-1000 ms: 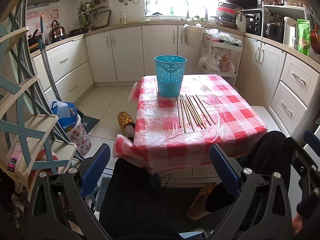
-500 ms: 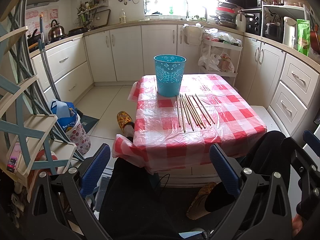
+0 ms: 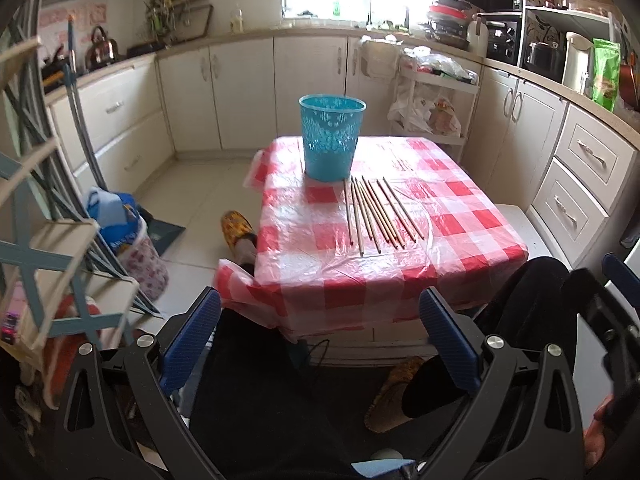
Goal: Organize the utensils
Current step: 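Close the left gripper on one wooden chopstick while the right gripper grasps another, then lower the left chopstick into the teal basket and open while the right does likewise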
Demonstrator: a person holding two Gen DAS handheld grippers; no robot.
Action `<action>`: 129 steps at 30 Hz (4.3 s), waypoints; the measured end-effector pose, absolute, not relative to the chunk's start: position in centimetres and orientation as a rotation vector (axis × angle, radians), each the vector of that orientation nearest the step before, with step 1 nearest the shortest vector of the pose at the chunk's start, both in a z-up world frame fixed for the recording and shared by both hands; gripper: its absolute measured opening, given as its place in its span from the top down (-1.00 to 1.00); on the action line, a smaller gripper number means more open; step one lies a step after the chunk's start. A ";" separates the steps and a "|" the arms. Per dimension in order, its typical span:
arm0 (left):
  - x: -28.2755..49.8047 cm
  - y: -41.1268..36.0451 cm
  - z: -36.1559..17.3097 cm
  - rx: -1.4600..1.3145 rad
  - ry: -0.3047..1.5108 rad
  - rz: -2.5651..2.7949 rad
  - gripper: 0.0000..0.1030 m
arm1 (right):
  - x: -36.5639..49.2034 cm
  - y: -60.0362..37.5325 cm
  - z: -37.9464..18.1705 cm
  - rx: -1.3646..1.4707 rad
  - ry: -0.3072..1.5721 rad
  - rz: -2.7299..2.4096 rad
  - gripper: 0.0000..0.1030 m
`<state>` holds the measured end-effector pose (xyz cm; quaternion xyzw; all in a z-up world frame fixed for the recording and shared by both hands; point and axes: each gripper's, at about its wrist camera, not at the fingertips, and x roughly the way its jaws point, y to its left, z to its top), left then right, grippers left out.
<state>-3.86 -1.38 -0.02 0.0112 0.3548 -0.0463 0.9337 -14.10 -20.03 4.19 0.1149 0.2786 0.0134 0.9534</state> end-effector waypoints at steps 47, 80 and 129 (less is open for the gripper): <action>31.7 -7.9 -15.1 0.091 0.982 -0.118 -0.04 | 23.5 -22.1 -15.8 0.094 1.050 0.184 0.87; 27.6 -0.1 4.9 -0.252 0.513 -0.456 0.92 | 23.3 -26.2 -14.0 0.536 0.881 0.305 0.88; 25.4 5.7 -2.7 -0.320 0.514 -0.121 -0.30 | 35.9 -18.3 3.4 0.527 0.329 0.317 0.88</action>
